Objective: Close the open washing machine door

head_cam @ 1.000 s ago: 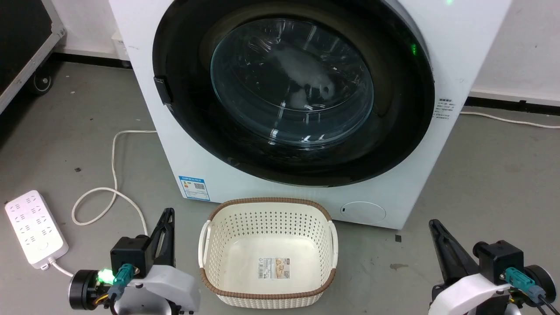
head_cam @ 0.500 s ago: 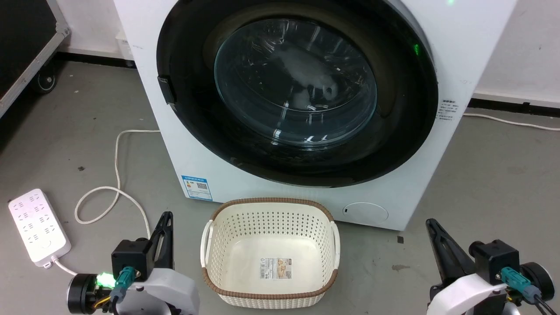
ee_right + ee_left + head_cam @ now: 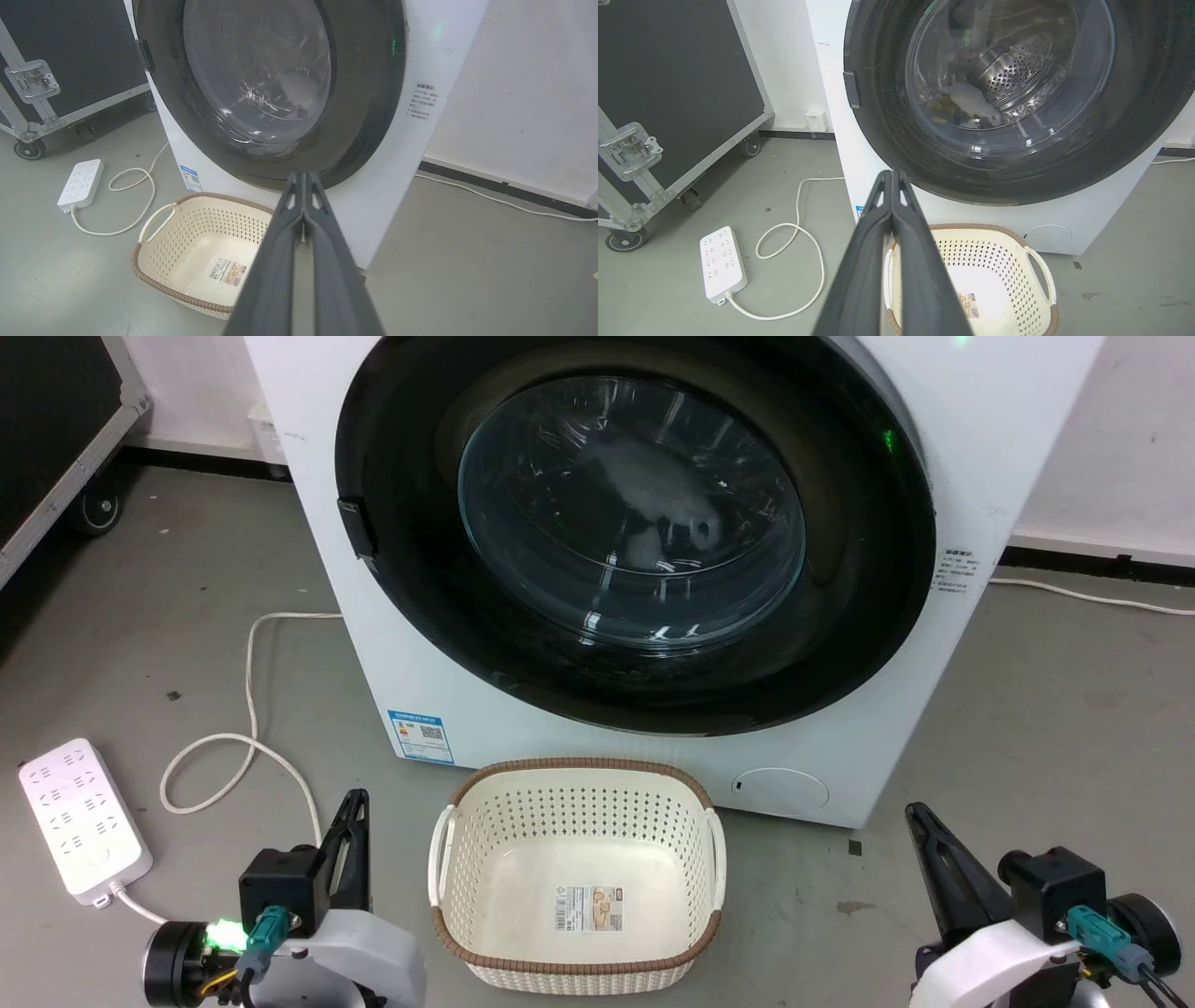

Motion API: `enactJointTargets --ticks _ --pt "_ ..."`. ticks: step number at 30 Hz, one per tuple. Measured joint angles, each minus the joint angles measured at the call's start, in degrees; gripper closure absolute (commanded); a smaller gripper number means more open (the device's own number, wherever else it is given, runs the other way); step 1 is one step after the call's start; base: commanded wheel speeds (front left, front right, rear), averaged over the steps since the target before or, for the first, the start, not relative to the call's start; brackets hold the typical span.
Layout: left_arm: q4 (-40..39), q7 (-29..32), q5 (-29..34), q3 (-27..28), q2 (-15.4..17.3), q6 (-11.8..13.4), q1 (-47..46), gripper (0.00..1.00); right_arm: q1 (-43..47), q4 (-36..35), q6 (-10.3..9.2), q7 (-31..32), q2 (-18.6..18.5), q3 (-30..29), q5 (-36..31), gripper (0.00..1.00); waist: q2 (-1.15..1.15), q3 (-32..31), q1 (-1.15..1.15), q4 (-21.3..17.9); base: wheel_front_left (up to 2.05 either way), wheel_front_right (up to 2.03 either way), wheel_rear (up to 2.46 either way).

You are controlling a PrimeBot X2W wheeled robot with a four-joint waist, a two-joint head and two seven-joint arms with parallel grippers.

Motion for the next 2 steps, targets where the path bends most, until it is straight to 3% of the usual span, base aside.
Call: enactJointTargets --ticks 2 --pt "0.0 0.0 0.0 0.0 0.0 0.0 0.0 1.00 0.0 0.0 0.00 0.0 0.0 0.0 0.0 1.00 0.00 0.0 0.00 0.0 0.00 0.00 0.00"
